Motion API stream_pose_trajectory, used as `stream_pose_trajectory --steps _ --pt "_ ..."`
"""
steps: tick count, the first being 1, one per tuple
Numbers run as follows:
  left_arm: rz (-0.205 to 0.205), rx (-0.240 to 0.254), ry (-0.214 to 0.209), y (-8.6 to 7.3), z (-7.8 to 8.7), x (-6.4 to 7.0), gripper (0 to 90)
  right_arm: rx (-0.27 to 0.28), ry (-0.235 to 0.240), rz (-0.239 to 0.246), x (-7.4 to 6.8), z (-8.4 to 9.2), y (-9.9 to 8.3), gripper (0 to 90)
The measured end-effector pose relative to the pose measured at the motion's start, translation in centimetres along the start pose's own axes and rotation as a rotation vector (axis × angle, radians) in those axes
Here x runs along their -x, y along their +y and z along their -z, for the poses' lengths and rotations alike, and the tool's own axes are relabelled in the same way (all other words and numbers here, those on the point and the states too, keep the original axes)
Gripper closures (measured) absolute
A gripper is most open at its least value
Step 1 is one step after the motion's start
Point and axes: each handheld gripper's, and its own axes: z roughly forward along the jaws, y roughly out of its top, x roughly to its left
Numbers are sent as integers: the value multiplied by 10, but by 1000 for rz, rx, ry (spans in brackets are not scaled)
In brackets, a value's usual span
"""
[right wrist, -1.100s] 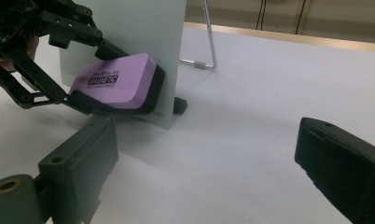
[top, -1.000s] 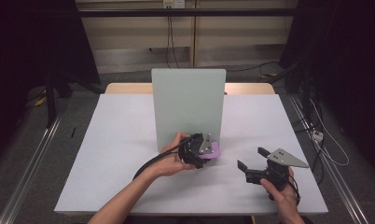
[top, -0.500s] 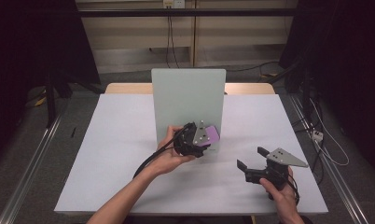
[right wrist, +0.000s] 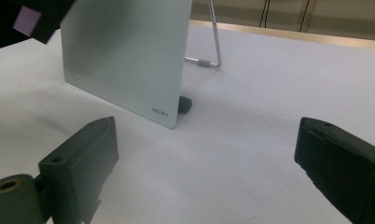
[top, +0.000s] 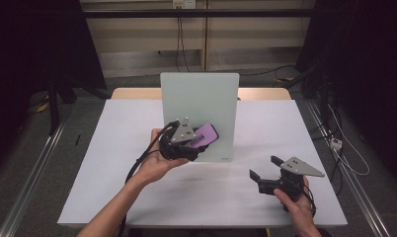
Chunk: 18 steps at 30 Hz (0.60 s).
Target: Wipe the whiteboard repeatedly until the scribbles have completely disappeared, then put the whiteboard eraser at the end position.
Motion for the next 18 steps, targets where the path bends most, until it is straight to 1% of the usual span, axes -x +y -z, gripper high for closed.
stream_pose_trajectory --steps 2,6,8,9,10,11,13,14,17,18 --pt "20 11 16 -2 9 -5 410 -4 1 2 0 0 0 62" --pt "76 30 20 -7 24 -15 409 -6 2 3 -1 0 0 62" --pt "93 32 26 -9 30 -21 409 -5 3 4 -1 0 0 62" --pt "104 30 22 -10 31 -23 409 -5 4 3 -1 0 0 62" --pt "105 22 22 -11 33 -25 409 -7 4 3 -1 0 0 62" --pt "124 20 15 -13 34 -26 410 -7 4 0 -1 0 0 62" --pt "145 12 14 -15 37 -29 410 -7 5 0 -1 -1 0 62" --pt "159 18 8 -16 38 -30 409 -8 5 5 -1 -1 0 62" --pt "192 2 -12 -17 42 -32 409 -10 4 -7 -1 -3 0 62" --pt "193 -1 -19 -18 44 -32 409 -12 2 -5 0 -3 0 62"
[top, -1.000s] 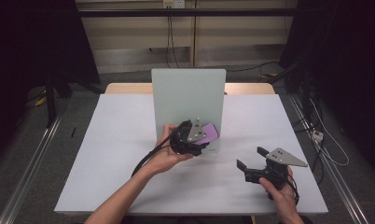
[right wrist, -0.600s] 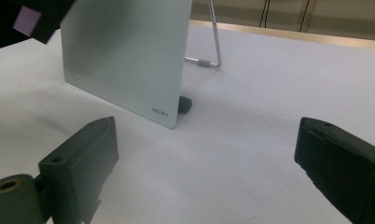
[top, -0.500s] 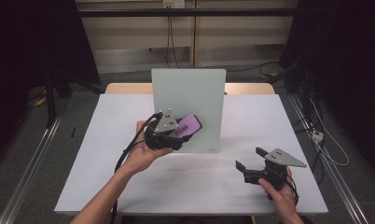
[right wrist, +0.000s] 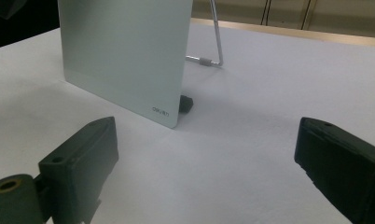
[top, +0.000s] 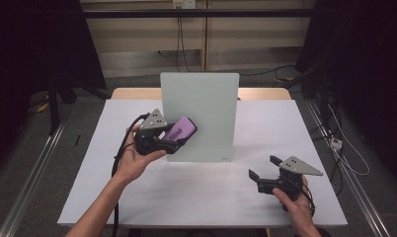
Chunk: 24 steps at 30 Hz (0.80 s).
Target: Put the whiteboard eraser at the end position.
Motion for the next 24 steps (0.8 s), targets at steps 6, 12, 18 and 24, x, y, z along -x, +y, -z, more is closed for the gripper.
stream_pose_trajectory --steps 6,12,18,24 --pt "43 -16 4 -8 7 2 409 -3 10 11 -4 -2 0 63" --pt "51 -86 -36 -17 1 10 409 -7 9 12 -2 0 -1 63" --pt "45 -147 -55 -24 -3 15 409 -11 14 17 -2 -1 -1 63" --pt "-2 -231 -81 -32 -16 35 409 -15 18 21 -3 -1 -1 63"
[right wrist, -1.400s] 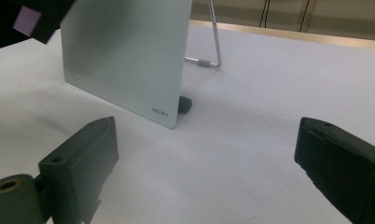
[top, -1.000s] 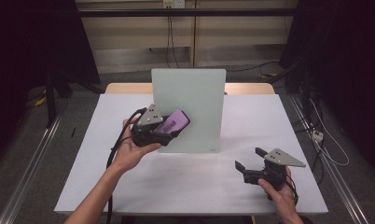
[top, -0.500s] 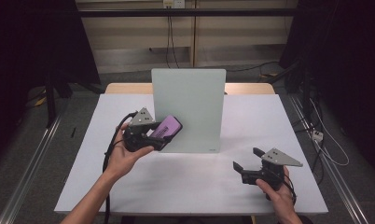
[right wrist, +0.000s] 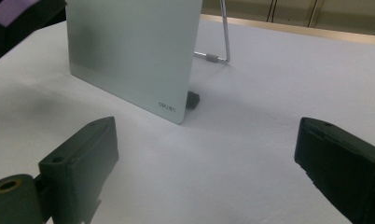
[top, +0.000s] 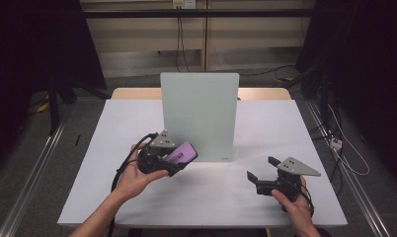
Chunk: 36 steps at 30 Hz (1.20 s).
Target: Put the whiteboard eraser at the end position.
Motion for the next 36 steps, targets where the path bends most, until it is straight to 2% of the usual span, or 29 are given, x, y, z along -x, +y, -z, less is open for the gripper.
stream_pose_trajectory --steps 4,6,7,8,15,20,22,24,27,31,32,33,34,35,36 --pt "-57 -69 -26 1 -16 15 410 1 2 -2 0 0 0 63" --pt "-69 -91 -46 1 -23 22 409 -1 4 1 0 0 0 62" --pt "-98 -129 -44 2 -25 24 409 0 6 1 0 0 0 62" --pt "-76 -112 -72 2 -29 27 410 -1 6 1 0 0 0 63" --pt "-106 -158 -113 2 -43 40 409 1 13 0 1 0 0 62" --pt "-105 -168 -104 6 -54 40 409 -1 13 -9 2 -2 0 62" --pt "-82 -170 -114 7 -61 38 409 -1 14 -8 2 -3 0 62" --pt "-86 -197 -147 6 -68 39 409 1 16 -6 2 -3 0 63" --pt "-126 -220 -139 6 -72 44 407 0 14 3 2 -2 0 62" --pt "-102 -213 -143 3 -77 44 408 0 12 -6 2 -3 0 62" --pt "-108 -224 -129 3 -78 44 408 1 13 -7 2 -3 0 62" --pt "-107 -217 -138 3 -80 44 408 0 12 -6 2 -3 0 62" --pt "-130 -238 -118 3 -80 45 407 -2 12 -5 2 -3 0 62" --pt "-118 -228 -123 3 -81 45 404 -2 12 -5 2 -3 0 63" --pt "-128 -237 -119 3 -82 44 404 -1 12 -3 2 -3 0 62"
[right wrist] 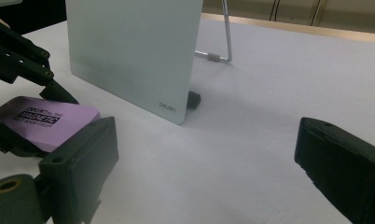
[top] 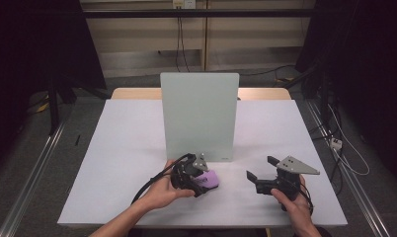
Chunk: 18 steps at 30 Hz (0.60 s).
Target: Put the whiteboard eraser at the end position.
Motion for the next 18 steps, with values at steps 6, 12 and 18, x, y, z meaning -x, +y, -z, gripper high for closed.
stream_pose_trajectory --steps 6,12,18 --pt "23 39 -16 -3 -4 -1 371 1 -5 5 -1 2 0 62" --pt "-2 56 8 -4 0 1 219 0 -5 6 -2 2 0 62" --pt "-22 86 5 -4 4 7 74 -2 -4 7 -2 1 0 63"
